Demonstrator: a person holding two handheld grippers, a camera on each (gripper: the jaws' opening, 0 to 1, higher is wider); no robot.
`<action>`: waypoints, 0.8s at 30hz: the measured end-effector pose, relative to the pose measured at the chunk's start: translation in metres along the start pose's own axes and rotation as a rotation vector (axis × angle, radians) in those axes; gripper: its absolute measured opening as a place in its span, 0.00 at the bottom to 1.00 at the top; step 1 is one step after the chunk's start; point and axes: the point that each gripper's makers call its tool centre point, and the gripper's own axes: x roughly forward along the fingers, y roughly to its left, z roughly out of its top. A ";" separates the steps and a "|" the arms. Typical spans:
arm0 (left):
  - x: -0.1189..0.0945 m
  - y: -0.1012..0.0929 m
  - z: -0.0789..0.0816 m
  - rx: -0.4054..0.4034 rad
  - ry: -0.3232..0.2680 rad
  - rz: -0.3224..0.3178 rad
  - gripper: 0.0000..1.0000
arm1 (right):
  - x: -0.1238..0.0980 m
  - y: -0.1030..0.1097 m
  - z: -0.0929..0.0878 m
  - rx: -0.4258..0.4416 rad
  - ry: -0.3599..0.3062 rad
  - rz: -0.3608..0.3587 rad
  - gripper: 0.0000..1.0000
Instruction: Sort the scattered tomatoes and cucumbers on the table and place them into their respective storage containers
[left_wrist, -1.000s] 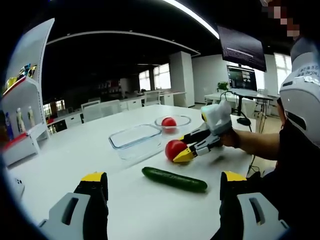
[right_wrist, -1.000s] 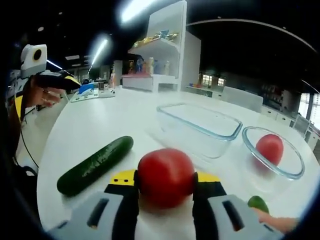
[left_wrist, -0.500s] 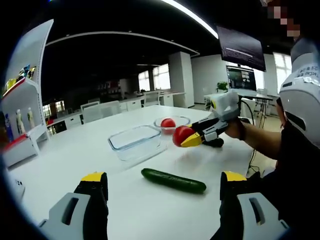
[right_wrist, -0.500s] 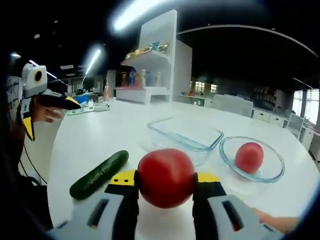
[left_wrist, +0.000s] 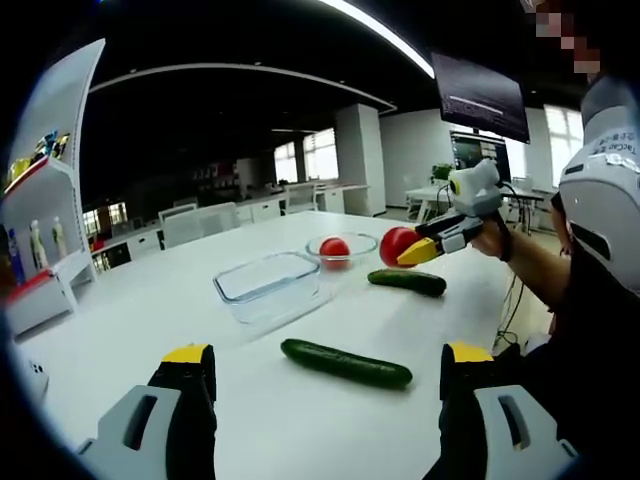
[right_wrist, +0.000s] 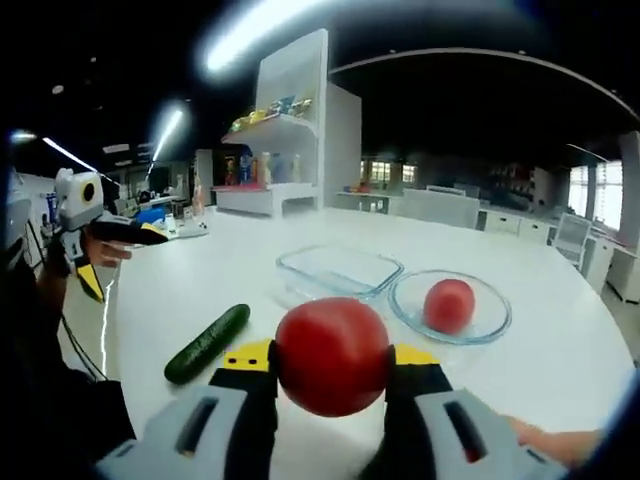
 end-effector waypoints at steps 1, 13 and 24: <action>0.000 0.000 0.000 0.001 0.000 -0.001 0.93 | -0.003 -0.003 -0.001 0.010 0.000 -0.009 0.38; 0.003 -0.002 0.002 0.009 -0.001 -0.012 0.93 | -0.017 -0.020 -0.005 0.091 0.000 -0.047 0.37; 0.001 -0.001 0.003 0.011 0.001 -0.001 0.93 | -0.012 -0.024 0.007 0.088 -0.012 -0.043 0.37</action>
